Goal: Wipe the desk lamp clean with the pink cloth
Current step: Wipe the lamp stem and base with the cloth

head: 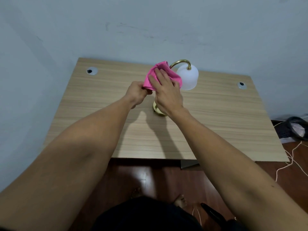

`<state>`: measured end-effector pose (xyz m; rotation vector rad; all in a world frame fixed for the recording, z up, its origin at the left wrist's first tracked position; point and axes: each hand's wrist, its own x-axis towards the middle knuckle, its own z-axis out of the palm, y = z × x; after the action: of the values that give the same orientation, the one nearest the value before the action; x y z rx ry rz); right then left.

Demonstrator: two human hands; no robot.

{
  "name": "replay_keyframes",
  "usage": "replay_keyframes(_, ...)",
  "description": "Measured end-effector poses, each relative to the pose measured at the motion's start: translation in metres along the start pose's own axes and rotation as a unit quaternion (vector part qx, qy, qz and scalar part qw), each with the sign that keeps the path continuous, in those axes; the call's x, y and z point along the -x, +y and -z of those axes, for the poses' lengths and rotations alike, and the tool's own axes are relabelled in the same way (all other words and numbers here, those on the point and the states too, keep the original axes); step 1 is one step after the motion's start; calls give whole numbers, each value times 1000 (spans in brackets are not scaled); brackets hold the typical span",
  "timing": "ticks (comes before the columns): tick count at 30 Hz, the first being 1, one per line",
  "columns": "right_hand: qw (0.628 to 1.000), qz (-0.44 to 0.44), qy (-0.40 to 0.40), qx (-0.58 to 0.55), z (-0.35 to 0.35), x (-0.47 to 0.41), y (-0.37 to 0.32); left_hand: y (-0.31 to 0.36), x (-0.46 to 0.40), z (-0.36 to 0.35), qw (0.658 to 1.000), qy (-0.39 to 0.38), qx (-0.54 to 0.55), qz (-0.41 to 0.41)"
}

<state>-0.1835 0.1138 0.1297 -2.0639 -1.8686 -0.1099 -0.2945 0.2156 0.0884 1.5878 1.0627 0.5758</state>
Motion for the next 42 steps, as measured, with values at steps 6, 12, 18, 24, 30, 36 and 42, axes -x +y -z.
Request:
replay_keyframes(6,999,19,-14,29,7,-1,-4,-3,-2,1,1000,-12,5,-1)
replay_keyframes(12,998,7,-21,59,18,-3,1,-3,-4,-1,1000,-19,4,-4)
replay_keyframes(18,996,40,-37,77,20,0,-6,-8,-7,6,999,-44,-10,-8)
replay_keyframes(24,999,-4,-7,44,24,-3,-10,-6,-5,3,999,-35,1,-9)
replay_keyframes(30,999,-20,29,22,23,-1,4,-5,-4,3,999,-43,7,-16)
replay_keyframes(36,997,70,26,25,27,-7,10,-5,-6,3,999,-44,-20,-12)
replay_keyframes(42,995,94,0,26,26,-8,7,-4,-6,3,997,-31,-62,-19)
